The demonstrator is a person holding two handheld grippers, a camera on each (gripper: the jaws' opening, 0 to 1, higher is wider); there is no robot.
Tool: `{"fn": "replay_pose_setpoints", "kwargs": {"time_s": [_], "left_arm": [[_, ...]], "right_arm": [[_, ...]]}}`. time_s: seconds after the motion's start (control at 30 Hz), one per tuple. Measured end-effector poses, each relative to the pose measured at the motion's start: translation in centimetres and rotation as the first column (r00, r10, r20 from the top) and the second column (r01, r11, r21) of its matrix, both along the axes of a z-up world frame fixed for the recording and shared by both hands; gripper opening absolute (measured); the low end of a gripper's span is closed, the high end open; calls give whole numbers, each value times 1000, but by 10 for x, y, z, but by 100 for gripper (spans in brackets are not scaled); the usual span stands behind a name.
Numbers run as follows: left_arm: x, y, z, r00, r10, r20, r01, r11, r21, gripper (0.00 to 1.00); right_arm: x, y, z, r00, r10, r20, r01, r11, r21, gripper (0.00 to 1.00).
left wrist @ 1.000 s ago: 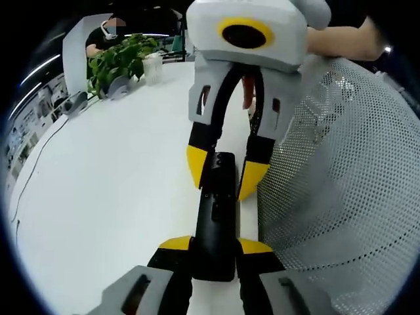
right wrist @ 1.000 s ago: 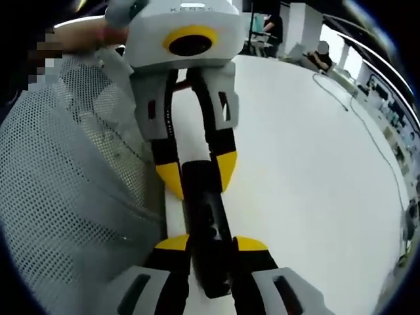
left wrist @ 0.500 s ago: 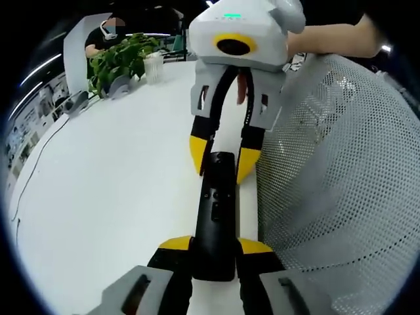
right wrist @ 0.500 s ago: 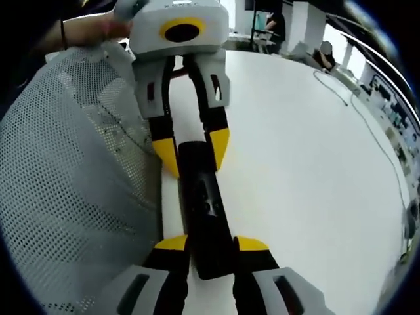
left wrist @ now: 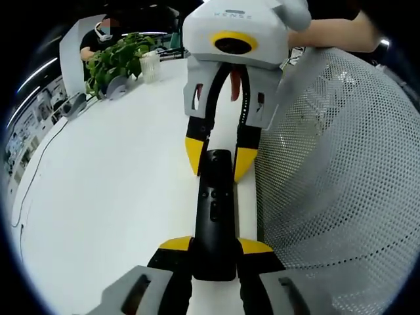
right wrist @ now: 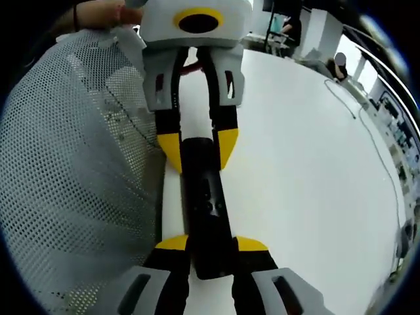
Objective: Press the specified remote control buttons in sequence, fully releasing each button before pressing the next.
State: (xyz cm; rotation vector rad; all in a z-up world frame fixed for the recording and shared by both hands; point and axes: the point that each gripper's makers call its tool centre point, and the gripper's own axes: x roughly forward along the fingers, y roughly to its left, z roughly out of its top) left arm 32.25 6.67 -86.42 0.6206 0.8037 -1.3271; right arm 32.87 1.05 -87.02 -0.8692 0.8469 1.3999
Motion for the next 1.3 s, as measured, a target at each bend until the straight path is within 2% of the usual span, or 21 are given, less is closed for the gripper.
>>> {"fn": "replay_pose_setpoints", "kwargs": {"time_s": [0.13,0.27,0.4,0.53,0.67,0.73,0.8,0.97,1.0,1.07,1.17,1.2,1.23,1.3], "left_arm": [[6,4,2,1000,23,15,-23,999,28,28],[15,0,21,996,90,17,-89,995,-54,32],[24,3,39,988,151,35,-146,984,-103,46],[31,9,61,971,231,58,-217,959,-180,68],[32,17,81,957,283,67,-261,938,-226,75],[35,18,94,944,323,69,-293,916,-273,78],[39,19,109,927,363,90,-317,890,-326,86],[44,21,138,893,434,117,-351,837,-420,97],[45,22,146,883,454,119,-361,818,-447,100],[44,24,153,875,467,124,-366,808,-461,100],[47,29,172,840,513,179,-363,775,-518,100],[46,30,176,833,521,184,-360,764,-536,100],[46,33,182,818,541,195,-361,747,-558,100],[43,37,188,805,553,218,-357,743,-567,100]], "right_arm": [[1,1,0,1000,-18,-6,18,1000,7,21],[2,2,1,999,-40,-18,40,999,15,21],[2,2,1,999,-42,-20,42,999,17,21],[2,2,1,999,-47,-24,48,999,20,21],[3,3,1,998,-52,-25,53,998,21,21],[3,3,1,998,-53,-24,53,998,20,21],[3,3,1,998,-55,-24,56,998,20,21],[3,4,0,998,-58,-23,59,998,21,22],[3,4,0,998,-58,-22,59,998,21,22],[3,4,1,998,-58,-21,59,998,21,22],[3,4,1,998,-60,-20,61,998,23,22],[3,4,1,998,-63,-22,63,998,23,22],[4,4,1,998,-64,-22,64,998,23,22],[4,4,1,998,-65,-22,65,998,24,22]]}}
